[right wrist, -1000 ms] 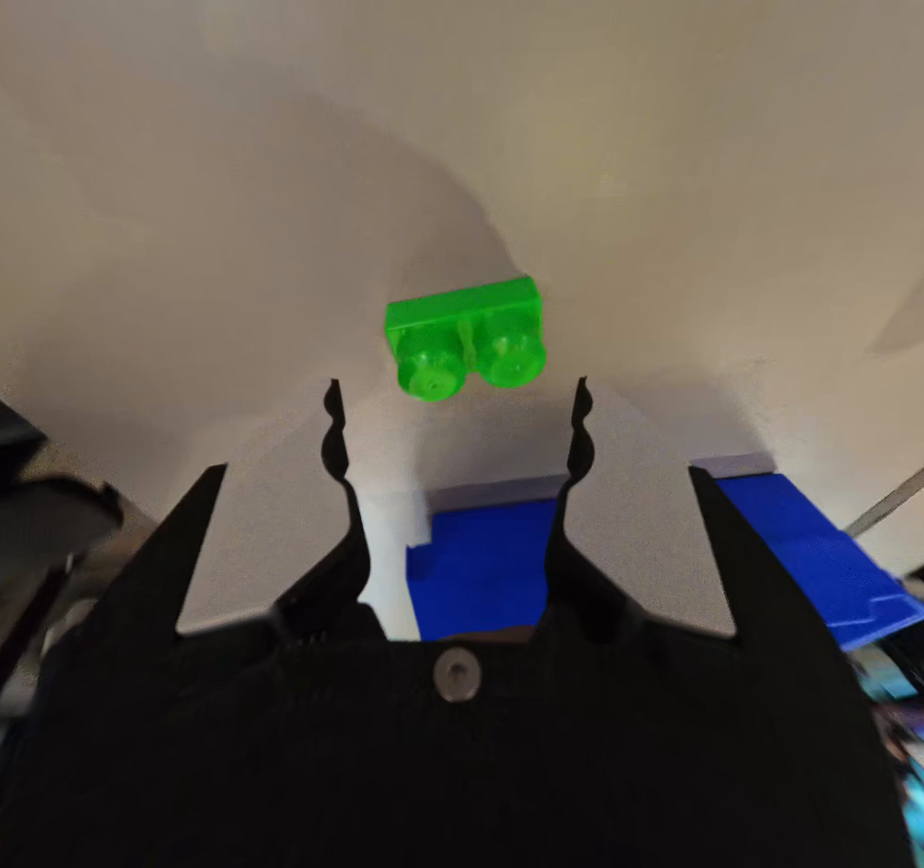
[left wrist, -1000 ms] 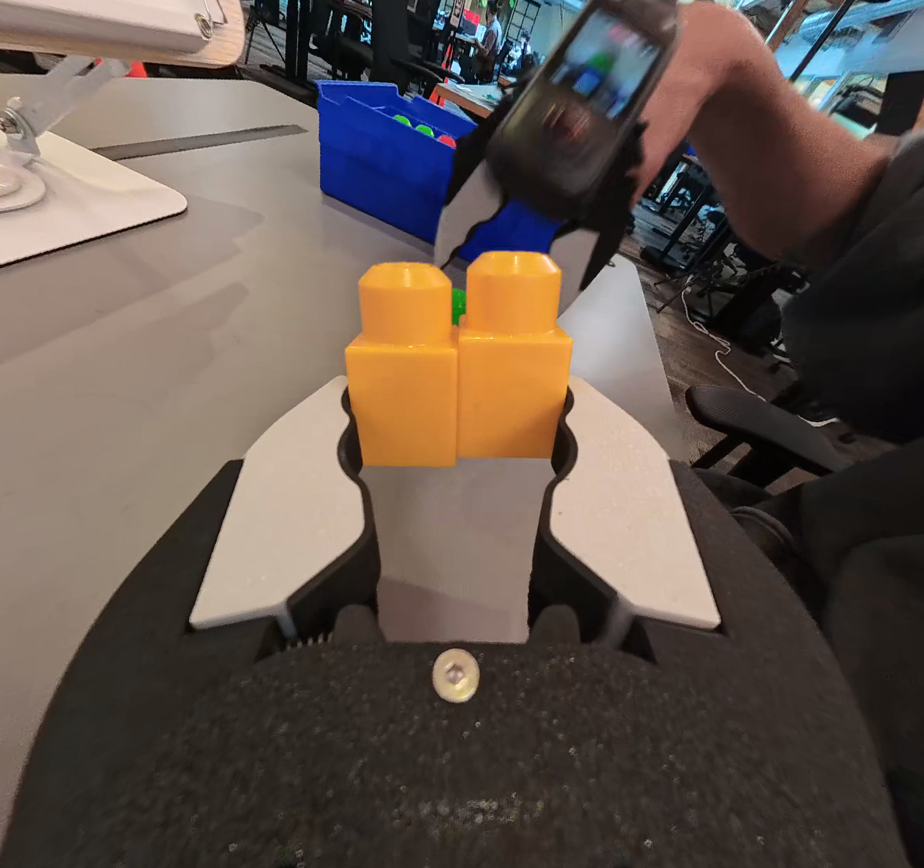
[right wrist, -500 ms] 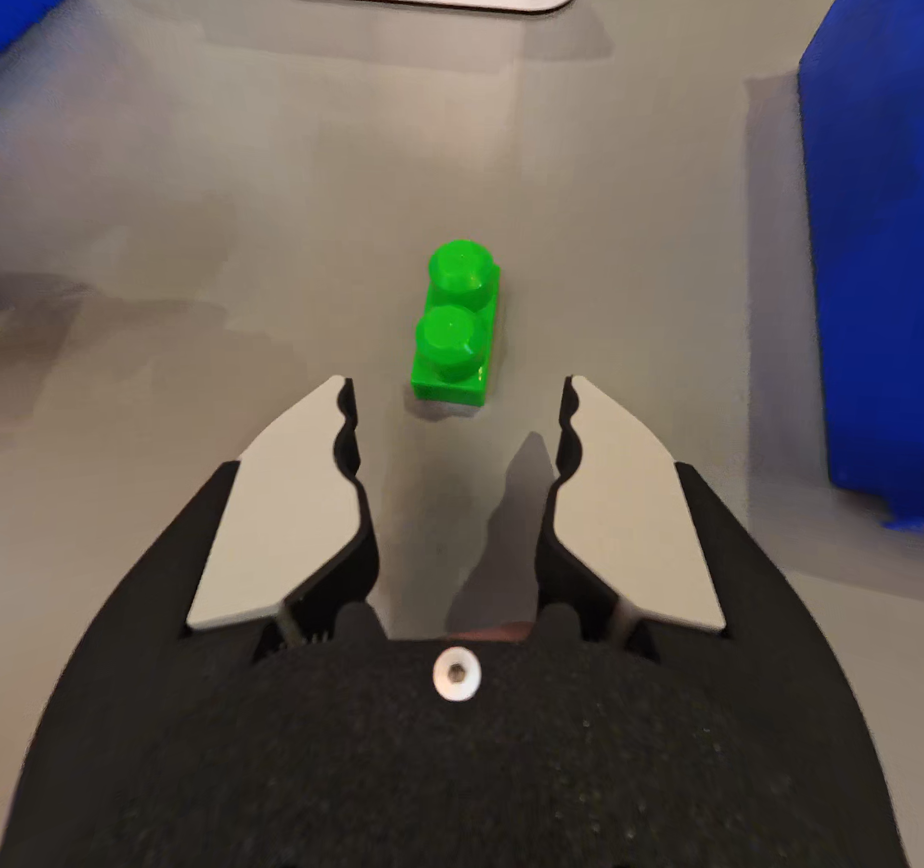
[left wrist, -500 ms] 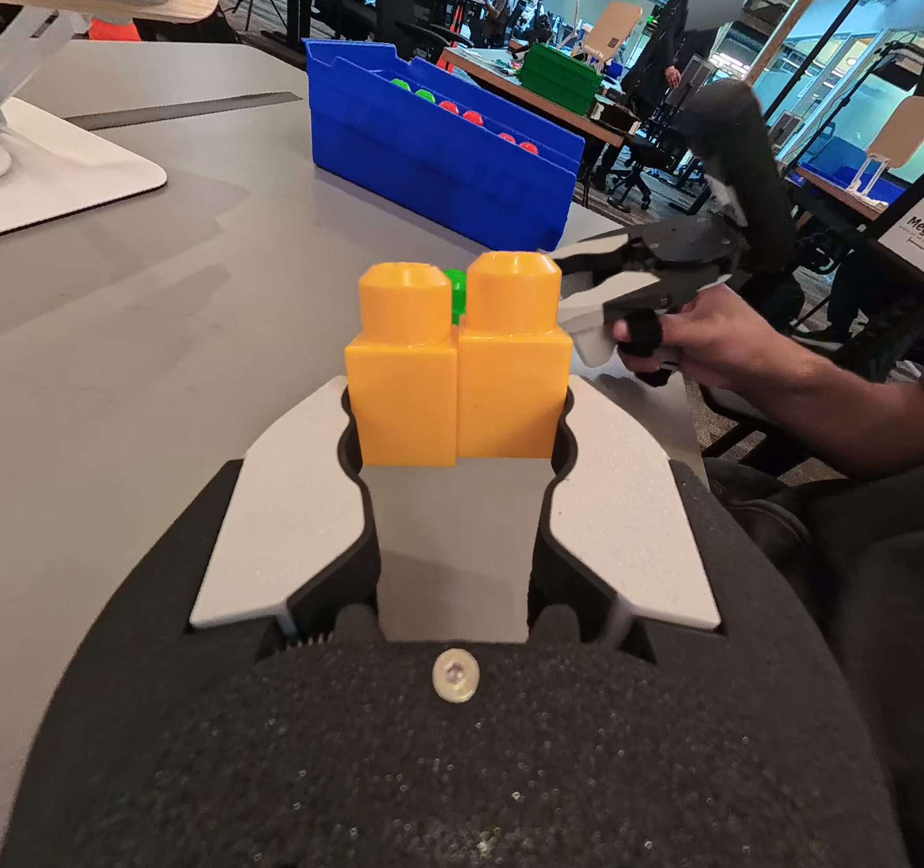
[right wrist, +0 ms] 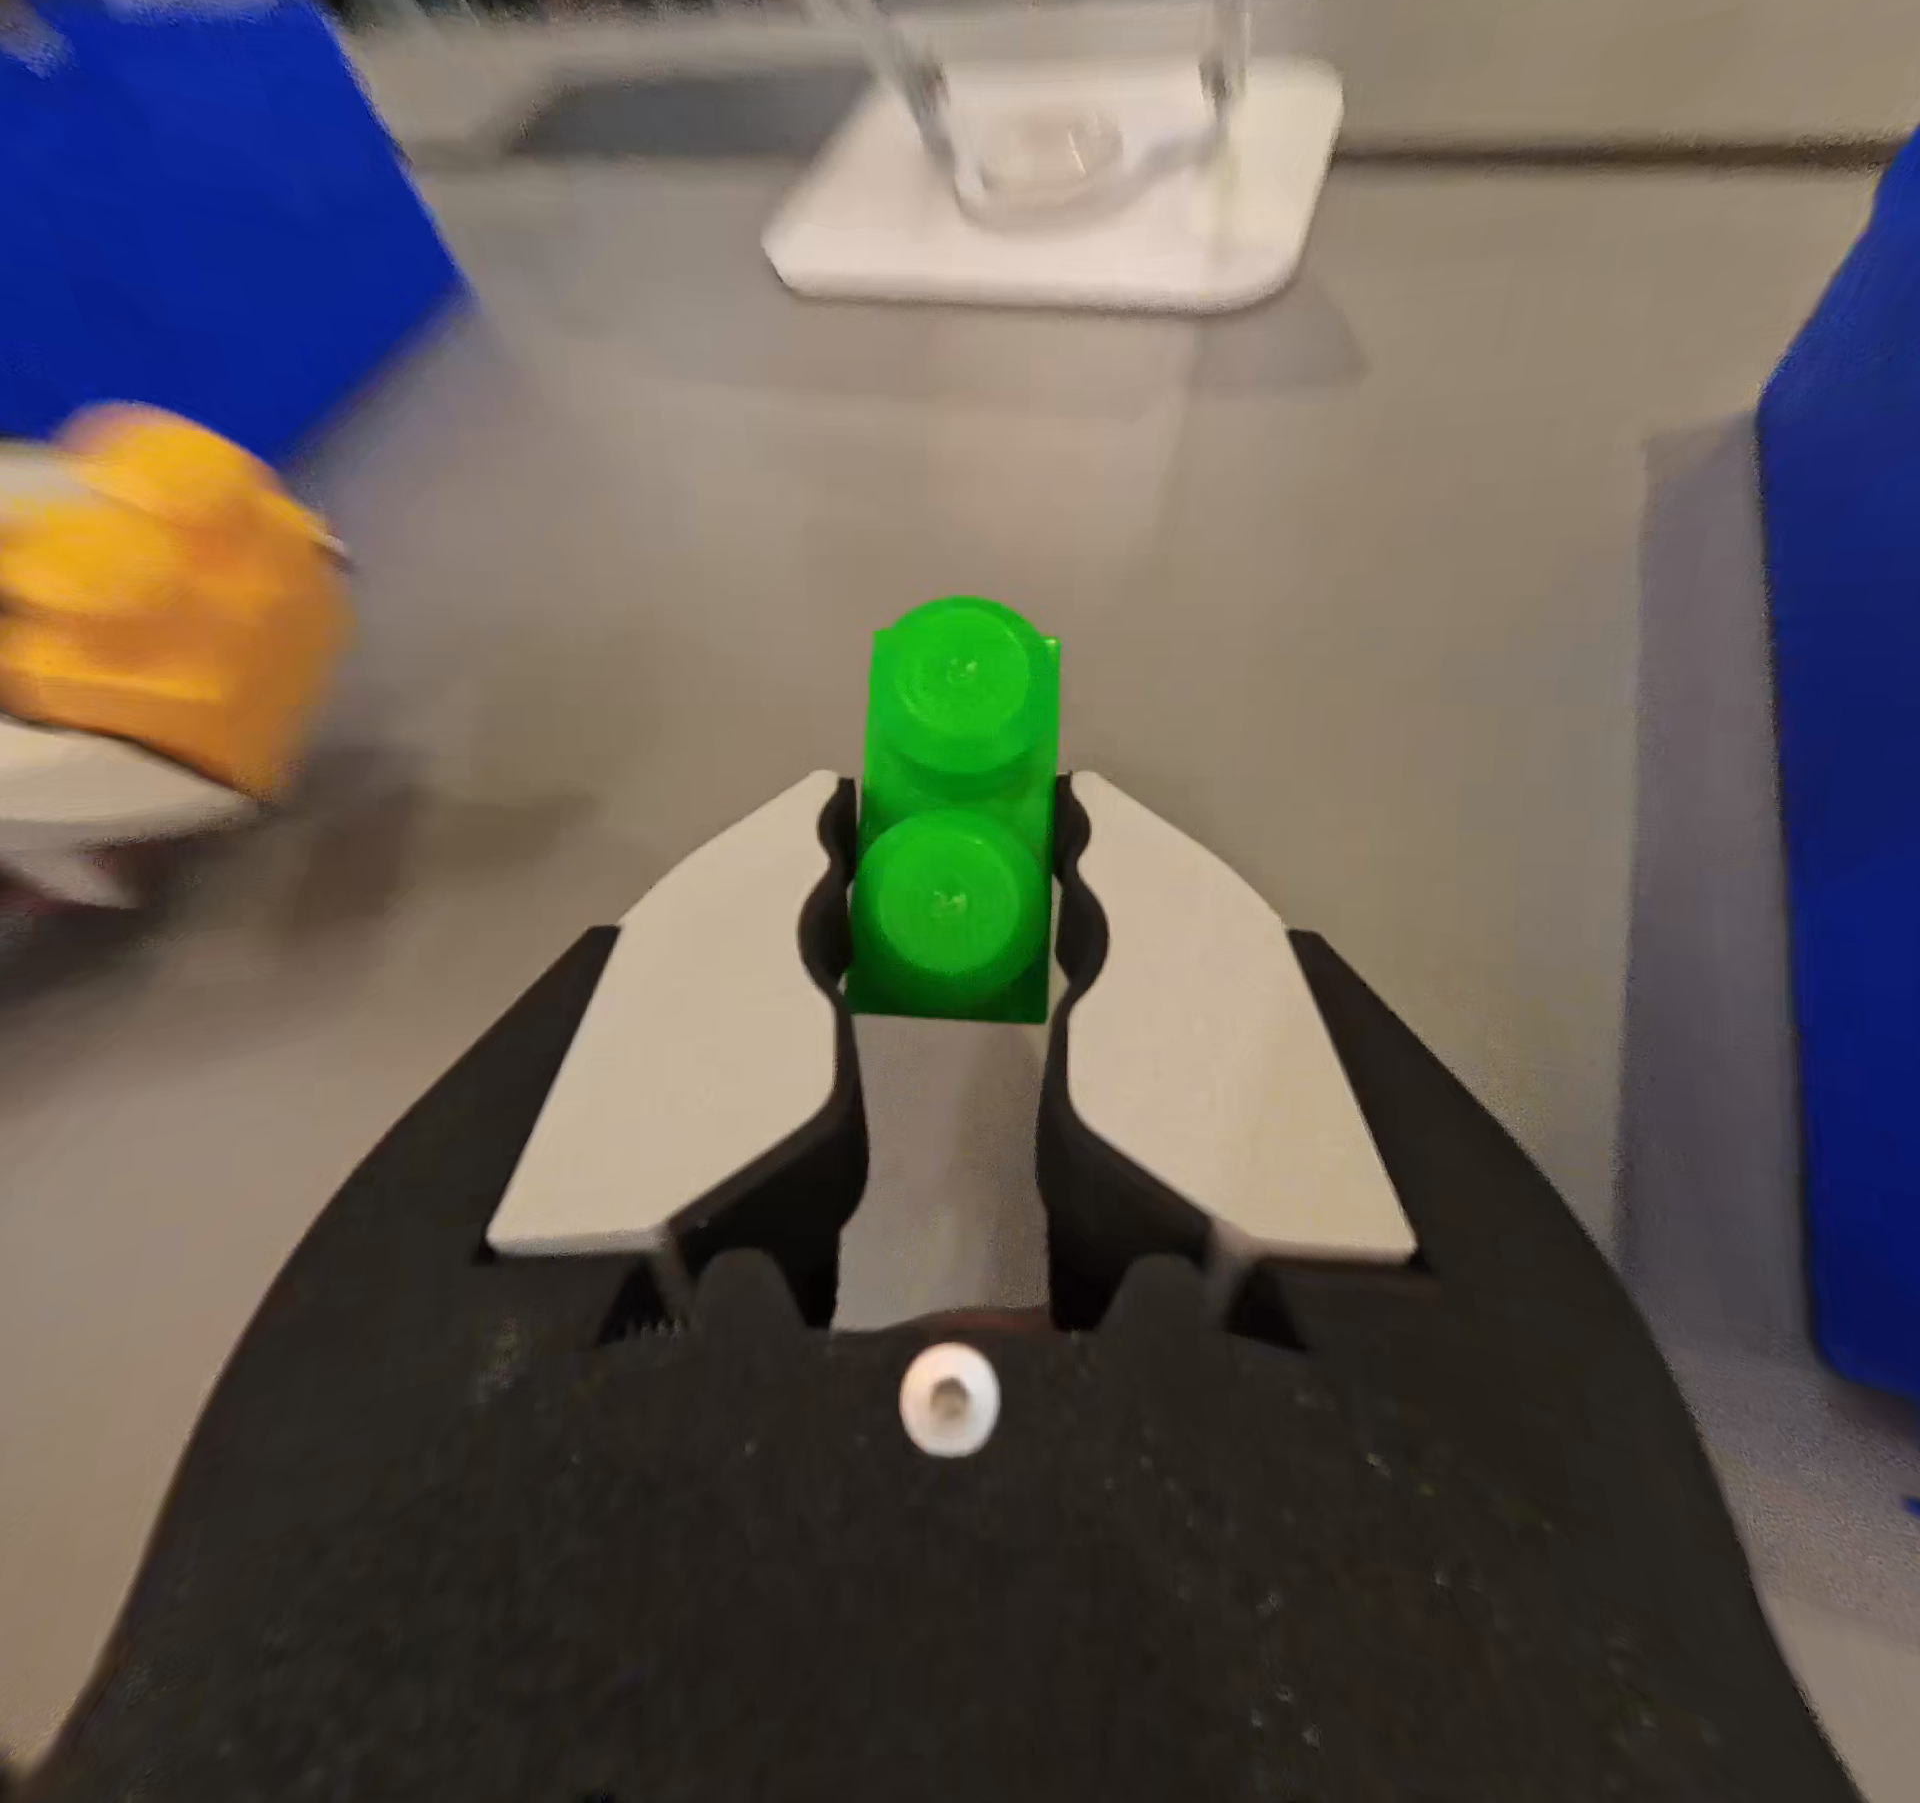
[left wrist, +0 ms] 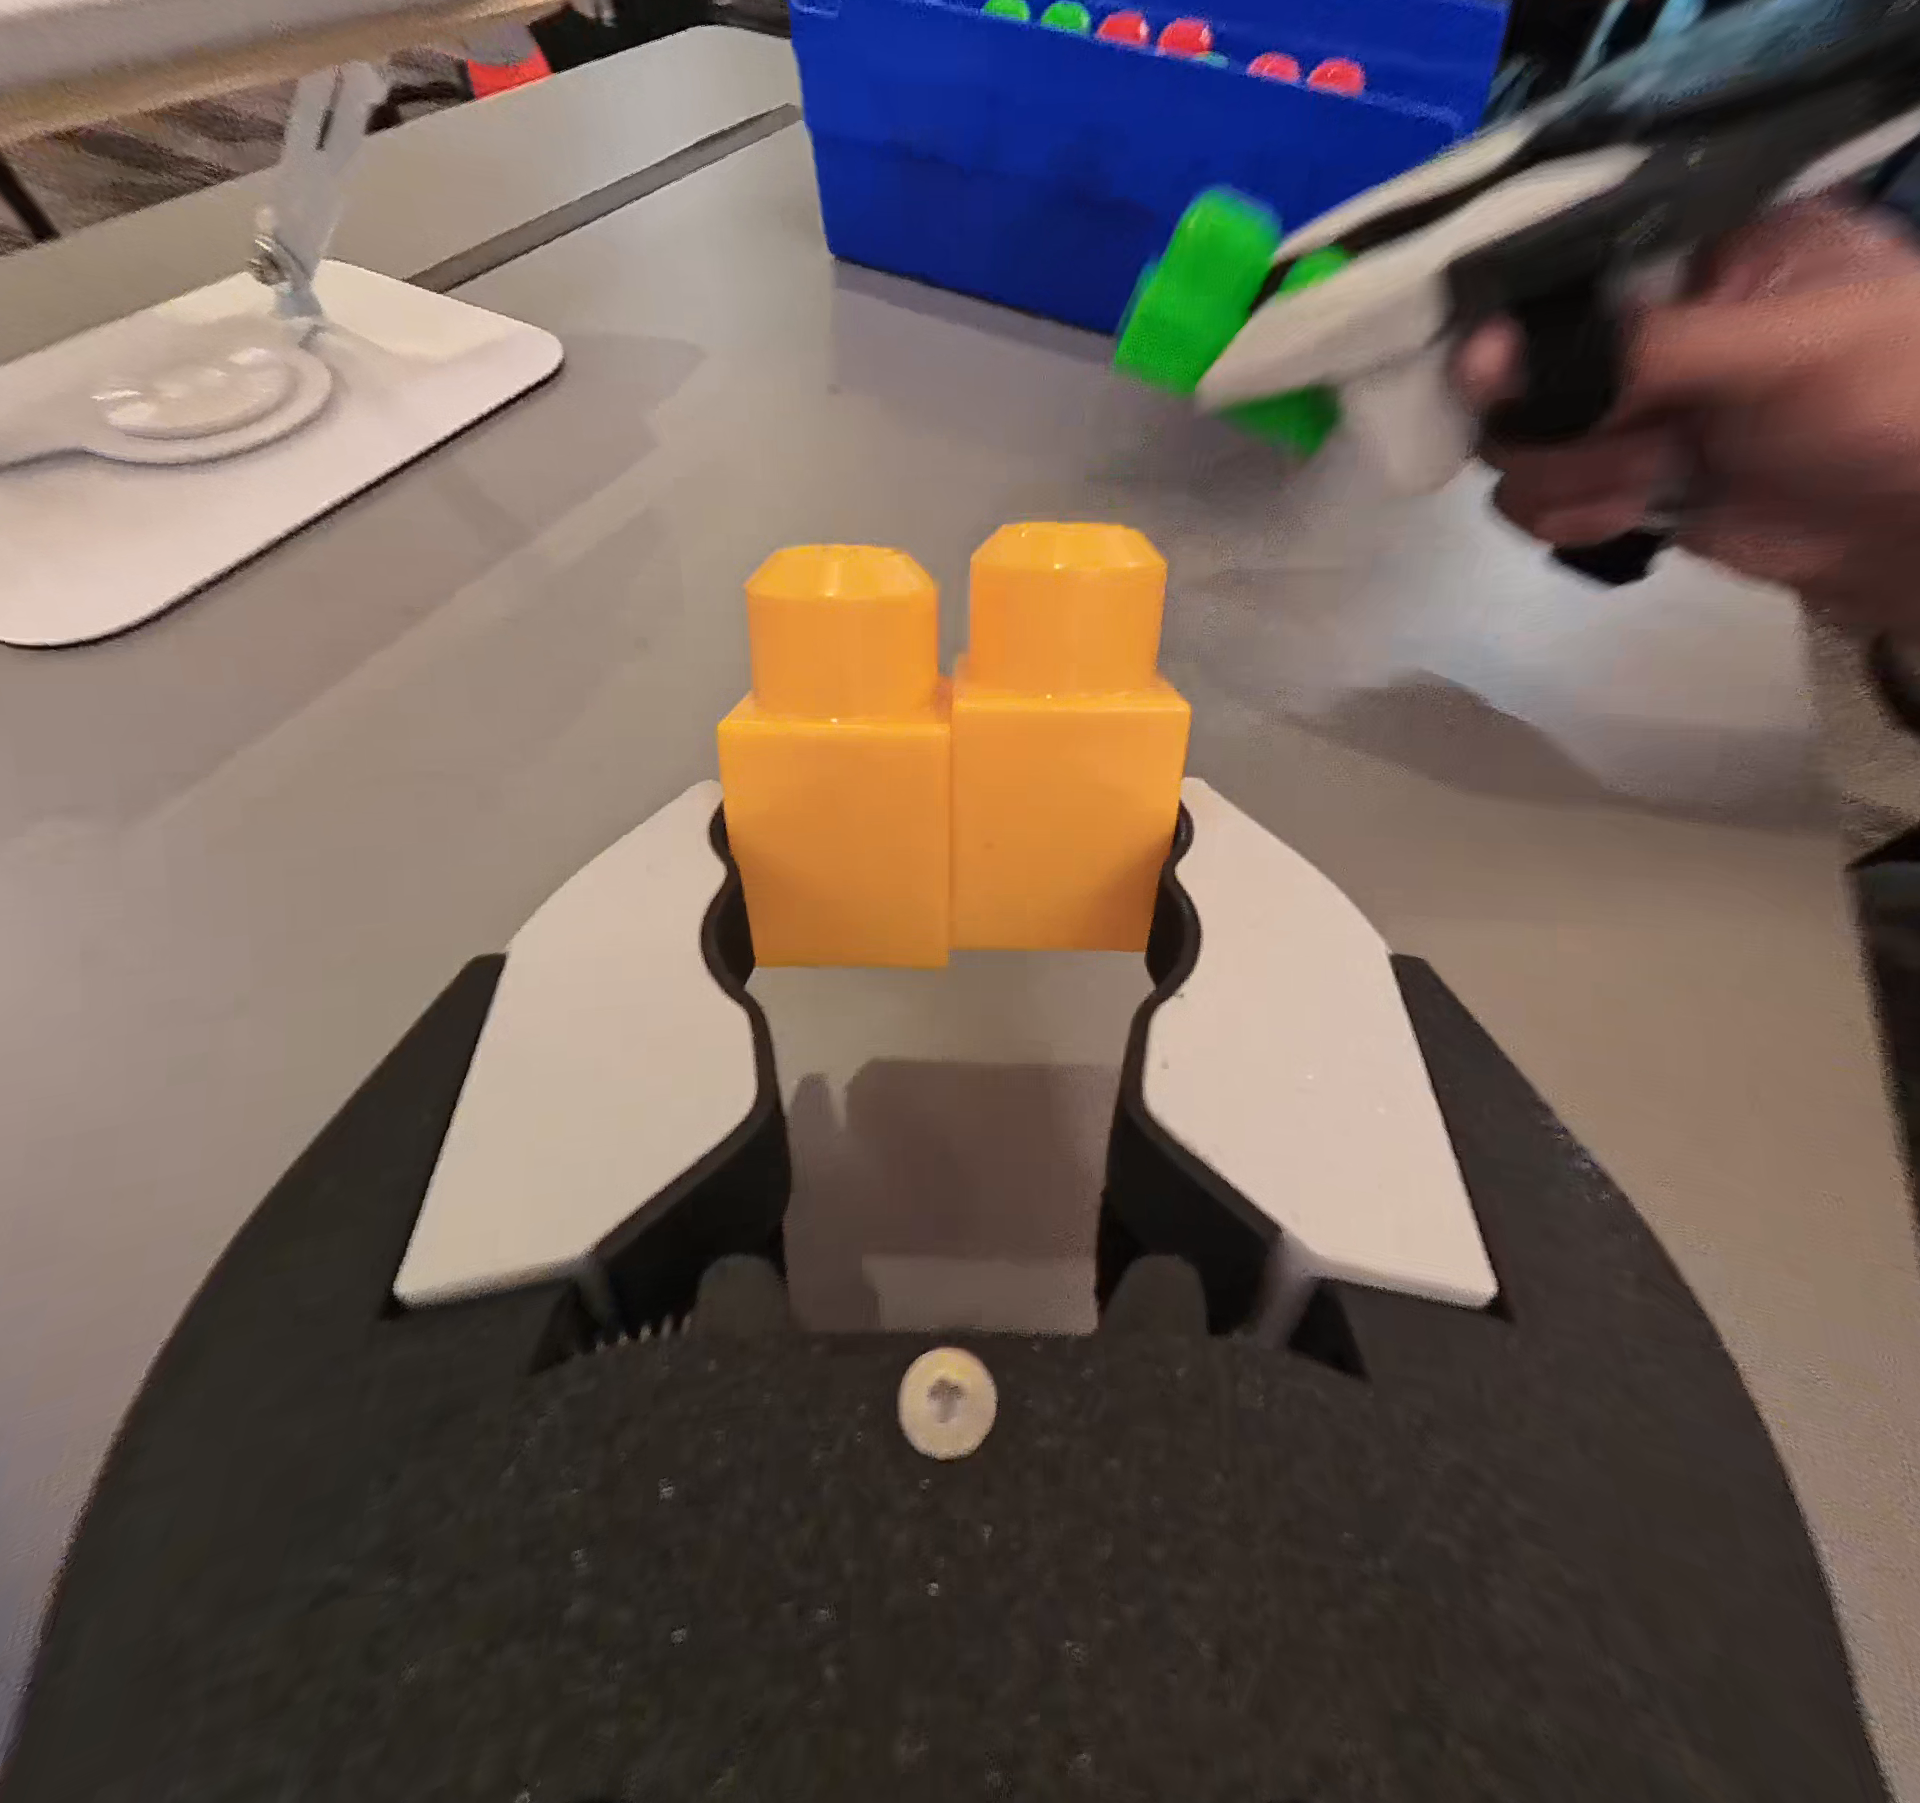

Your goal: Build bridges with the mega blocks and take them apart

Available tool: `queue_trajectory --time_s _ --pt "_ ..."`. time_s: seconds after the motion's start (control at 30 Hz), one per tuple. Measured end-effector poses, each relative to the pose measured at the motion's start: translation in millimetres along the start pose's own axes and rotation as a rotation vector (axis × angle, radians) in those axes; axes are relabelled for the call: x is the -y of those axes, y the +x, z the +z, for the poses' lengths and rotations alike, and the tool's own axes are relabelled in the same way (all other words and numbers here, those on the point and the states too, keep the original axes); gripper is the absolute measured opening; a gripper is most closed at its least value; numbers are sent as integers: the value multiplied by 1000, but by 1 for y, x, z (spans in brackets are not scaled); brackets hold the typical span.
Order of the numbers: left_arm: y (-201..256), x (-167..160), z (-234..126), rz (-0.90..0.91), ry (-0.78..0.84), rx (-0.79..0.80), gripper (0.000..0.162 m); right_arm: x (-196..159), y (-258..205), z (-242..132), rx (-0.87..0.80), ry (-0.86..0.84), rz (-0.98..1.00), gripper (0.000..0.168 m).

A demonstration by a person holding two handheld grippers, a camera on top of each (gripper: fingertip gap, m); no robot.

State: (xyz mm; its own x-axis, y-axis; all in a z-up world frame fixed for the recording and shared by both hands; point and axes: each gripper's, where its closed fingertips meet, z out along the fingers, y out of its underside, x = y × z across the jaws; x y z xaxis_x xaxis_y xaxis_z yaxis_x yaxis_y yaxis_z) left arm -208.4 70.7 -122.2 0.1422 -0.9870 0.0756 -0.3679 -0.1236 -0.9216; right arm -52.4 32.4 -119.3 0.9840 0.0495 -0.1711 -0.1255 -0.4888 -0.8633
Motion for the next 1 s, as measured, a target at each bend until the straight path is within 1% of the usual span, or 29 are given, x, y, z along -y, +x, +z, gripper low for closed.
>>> queue_trajectory --time_s 0.1,0.17,0.2,0.27,0.33,0.4,0.47,0.53,0.63,0.7,0.8,1.0 --pt "-1 0 3 79 -16 69 75 33 -24 -40 287 207 265 36" --pt "1 5 2 134 2 111 75 43 -31 -54 412 260 433 36" --pt "2 7 1 152 11 129 75 46 -37 -56 464 265 486 36" --pt "7 10 3 197 6 138 75 48 -57 -50 545 237 523 36" --pt "11 11 5 288 -28 174 75 51 -82 -39 574 204 492 36" --pt "17 12 8 369 -51 199 75 52 -112 -29 588 161 403 36" --pt "23 15 10 386 -47 191 75 50 -131 -17 530 140 271 36" --pt "25 17 12 402 -49 200 75 48 -139 -8 480 119 199 36" --pt "24 17 12 433 -61 224 75 45 -139 2 431 95 162 36" --pt "22 17 10 443 -63 241 75 41 -139 4 432 75 163 36" --pt "22 19 9 452 -47 250 75 35 -143 6 467 41 171 36" --pt "23 19 13 465 -63 261 74 30 -140 9 504 39 205 36"
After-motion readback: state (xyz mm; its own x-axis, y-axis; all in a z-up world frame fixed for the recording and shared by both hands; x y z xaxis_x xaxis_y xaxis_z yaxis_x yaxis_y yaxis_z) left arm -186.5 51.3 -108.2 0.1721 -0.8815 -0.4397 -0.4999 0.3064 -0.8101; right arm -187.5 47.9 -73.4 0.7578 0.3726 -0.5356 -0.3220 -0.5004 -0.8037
